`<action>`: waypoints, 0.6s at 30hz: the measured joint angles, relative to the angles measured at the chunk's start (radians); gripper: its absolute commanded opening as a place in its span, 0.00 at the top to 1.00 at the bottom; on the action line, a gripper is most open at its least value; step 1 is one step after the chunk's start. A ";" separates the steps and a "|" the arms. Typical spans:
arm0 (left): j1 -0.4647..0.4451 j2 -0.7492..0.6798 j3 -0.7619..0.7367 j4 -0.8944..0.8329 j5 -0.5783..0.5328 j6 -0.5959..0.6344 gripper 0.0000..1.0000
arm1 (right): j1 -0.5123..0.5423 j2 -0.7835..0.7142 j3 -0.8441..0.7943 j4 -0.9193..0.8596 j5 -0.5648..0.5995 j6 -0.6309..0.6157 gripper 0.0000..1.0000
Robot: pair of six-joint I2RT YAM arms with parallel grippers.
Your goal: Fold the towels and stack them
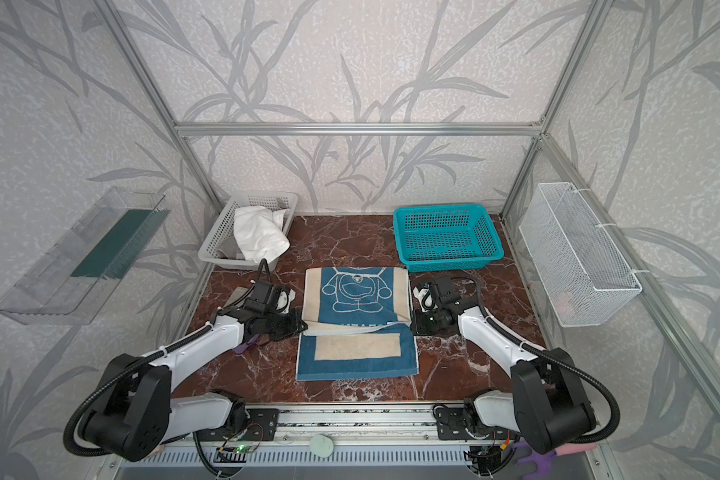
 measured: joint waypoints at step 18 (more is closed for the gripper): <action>-0.001 -0.163 -0.161 -0.044 0.034 -0.034 1.00 | 0.001 -0.115 -0.159 0.005 -0.058 0.065 1.00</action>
